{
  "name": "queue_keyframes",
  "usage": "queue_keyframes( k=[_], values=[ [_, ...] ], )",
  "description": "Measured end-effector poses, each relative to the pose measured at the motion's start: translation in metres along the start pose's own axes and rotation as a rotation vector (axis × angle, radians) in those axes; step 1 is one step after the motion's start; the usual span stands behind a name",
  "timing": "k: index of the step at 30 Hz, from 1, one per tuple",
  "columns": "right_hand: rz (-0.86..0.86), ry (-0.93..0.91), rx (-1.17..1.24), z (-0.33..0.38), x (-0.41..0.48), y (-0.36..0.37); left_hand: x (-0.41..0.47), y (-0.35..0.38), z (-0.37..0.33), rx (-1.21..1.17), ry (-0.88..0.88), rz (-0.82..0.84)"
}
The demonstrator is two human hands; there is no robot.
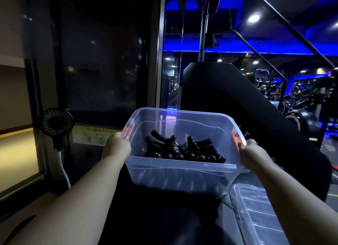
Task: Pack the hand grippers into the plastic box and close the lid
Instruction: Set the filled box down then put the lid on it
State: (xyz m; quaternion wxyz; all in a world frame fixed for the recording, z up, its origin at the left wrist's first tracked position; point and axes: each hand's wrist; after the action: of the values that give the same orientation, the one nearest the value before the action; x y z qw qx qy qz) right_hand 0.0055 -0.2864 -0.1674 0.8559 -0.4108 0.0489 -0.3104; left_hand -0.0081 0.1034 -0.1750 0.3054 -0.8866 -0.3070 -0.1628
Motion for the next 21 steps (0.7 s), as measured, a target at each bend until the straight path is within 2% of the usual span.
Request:
queue_keyframes(
  k=[7, 14, 17, 21],
  values=[
    [0.023, 0.032, 0.064, 0.008, 0.015, 0.004, 0.01, 0.006, -0.004, -0.096, -0.03, 0.002],
    [0.137, 0.086, 0.016, 0.024, 0.031, 0.005, 0.03, 0.018, -0.004, -0.272, -0.089, 0.01],
    [0.226, 0.137, 0.096, 0.031, 0.037, 0.008, 0.036, 0.023, -0.005, -0.396, -0.129, 0.029],
    [0.329, 0.184, 0.241, 0.037, 0.041, 0.011, 0.045, 0.028, -0.01, -0.405, -0.247, 0.007]
  ],
)
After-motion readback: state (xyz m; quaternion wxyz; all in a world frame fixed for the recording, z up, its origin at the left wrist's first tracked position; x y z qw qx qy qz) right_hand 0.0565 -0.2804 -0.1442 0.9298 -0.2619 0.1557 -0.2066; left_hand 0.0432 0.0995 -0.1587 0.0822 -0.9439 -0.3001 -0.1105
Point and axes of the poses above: each hand's wrist, its own x-axis towards the middle knuckle, its own y-axis out of the palm, z = x × y, and after that the axes turned 13 degrees about y, right-handed
